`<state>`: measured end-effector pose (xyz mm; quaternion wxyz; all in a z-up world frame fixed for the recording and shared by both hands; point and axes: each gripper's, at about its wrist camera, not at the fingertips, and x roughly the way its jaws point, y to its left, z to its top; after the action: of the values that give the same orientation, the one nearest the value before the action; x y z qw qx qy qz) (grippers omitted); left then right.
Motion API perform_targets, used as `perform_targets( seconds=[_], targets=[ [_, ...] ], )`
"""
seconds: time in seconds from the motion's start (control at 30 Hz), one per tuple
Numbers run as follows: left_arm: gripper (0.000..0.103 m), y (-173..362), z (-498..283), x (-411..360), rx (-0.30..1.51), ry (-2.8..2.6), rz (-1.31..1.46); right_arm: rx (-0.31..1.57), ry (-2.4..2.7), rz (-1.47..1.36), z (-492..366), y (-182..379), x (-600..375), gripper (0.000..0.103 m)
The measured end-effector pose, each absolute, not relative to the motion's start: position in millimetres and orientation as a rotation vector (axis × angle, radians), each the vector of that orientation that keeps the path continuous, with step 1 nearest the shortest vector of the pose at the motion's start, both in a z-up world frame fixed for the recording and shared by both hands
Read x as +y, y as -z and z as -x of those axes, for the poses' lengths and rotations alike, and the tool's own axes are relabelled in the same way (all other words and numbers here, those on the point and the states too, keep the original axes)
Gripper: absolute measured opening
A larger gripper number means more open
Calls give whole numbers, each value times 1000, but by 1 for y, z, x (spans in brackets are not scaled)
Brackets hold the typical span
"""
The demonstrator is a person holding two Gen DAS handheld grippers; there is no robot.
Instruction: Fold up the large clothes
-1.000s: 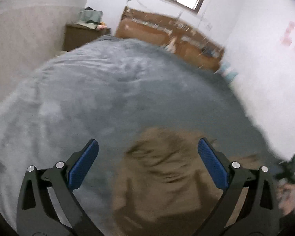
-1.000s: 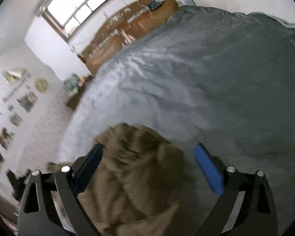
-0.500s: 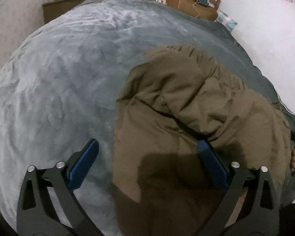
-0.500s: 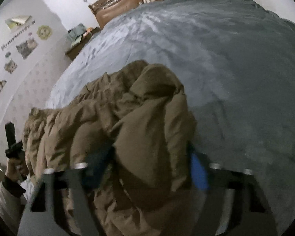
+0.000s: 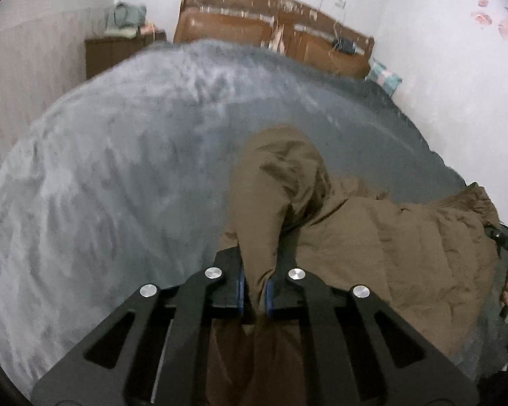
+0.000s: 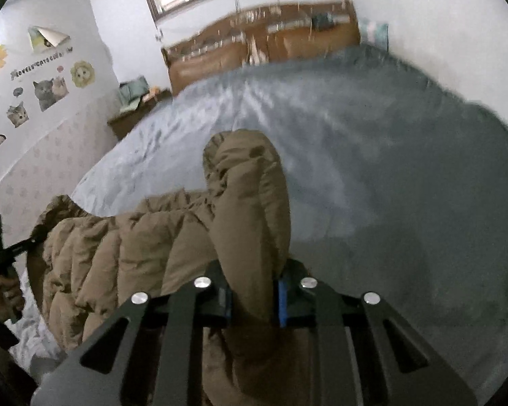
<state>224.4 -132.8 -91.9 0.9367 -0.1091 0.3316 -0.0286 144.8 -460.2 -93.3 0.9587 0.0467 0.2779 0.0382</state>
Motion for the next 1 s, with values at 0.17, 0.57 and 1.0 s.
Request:
perform_targets(
  seconds=[0.17,0.57,1.0],
  targets=[
    [6,61,-232,-140,553,16,181,418,-25,-70,-138,64,-456,18],
    [8,71,-338,-172,606,-140,46,448,169,-12,-234,77,-455,22],
    [67,158,-346,-153,821,-323,-70,653,361,78,-250,136,-453,87]
  ],
)
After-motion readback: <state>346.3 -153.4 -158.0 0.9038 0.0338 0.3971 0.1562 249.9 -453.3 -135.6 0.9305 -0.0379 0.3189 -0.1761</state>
